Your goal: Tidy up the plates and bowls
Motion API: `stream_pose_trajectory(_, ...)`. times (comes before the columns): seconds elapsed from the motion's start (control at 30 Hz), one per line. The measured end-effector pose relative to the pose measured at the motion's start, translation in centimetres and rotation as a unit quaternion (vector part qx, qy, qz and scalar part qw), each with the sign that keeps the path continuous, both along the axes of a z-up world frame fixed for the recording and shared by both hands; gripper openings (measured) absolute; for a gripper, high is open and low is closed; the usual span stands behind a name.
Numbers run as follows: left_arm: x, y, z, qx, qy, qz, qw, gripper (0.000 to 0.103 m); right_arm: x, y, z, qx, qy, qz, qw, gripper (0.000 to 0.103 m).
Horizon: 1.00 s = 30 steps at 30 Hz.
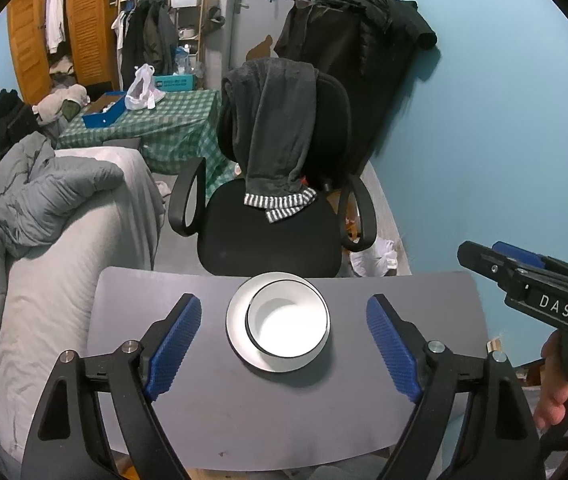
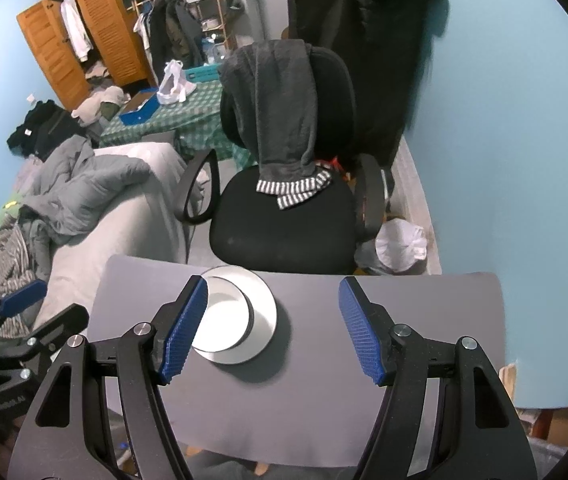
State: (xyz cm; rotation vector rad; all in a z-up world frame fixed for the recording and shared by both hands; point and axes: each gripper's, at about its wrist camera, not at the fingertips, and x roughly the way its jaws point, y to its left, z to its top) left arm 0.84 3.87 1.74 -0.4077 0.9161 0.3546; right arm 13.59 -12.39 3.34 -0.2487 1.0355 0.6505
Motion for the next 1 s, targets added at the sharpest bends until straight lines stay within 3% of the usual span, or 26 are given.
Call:
stream_pose_trajectory(0.5,-0.6,-0.6,0.4,-0.004,-0.009,0.001,0.9999,0.086,-0.5,-1.4,0.4,0.002,-0.005,-0.022,1.0,0.067)
stream_pose_trajectory(1.0,-0.8,-1.7,1.5,0.027,-0.011,-0.003,0.9996,0.086,-0.5,-1.7,0.7,0.0,0.003,-0.022,1.0,0.067)
